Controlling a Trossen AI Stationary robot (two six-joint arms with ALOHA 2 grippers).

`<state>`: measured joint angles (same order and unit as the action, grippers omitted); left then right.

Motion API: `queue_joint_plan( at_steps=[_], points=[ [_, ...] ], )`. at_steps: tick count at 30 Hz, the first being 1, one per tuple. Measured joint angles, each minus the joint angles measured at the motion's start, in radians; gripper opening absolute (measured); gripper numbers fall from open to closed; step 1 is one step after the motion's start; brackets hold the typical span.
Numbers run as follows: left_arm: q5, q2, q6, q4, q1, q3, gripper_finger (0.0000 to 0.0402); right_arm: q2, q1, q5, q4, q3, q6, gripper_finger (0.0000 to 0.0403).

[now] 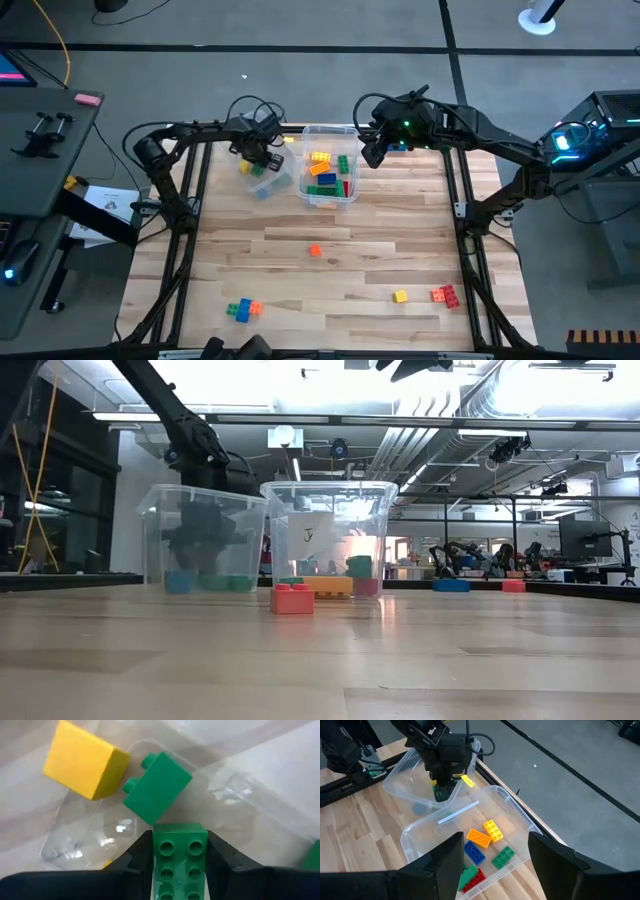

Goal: Sort blocks by size
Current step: Put the green big game piece into the right transparent bin

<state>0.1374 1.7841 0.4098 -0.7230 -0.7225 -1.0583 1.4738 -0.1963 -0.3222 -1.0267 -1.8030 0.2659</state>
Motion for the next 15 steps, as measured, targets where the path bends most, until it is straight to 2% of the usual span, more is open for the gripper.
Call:
queue_joint_plan(
  at_steps=[6,10,12,15],
  points=[
    [0.001,-0.084,-0.057,-0.035,-0.023,-0.087,0.0095,0.000,0.000,0.000,0.000,0.000,0.004,0.0218],
    [0.014,-0.194,-0.106,-0.056,-0.042,-0.168,0.0095,0.000,0.000,0.000,0.001,0.000,-0.003,0.0218],
    [0.011,-0.268,-0.124,-0.033,-0.043,-0.196,0.0095,-0.001,0.000,-0.003,0.008,0.000,-0.004,0.0218],
    [-0.051,-0.385,-0.128,0.080,-0.019,-0.197,0.0095,-0.008,0.000,-0.008,0.024,0.000,-0.012,0.0218]
  ],
)
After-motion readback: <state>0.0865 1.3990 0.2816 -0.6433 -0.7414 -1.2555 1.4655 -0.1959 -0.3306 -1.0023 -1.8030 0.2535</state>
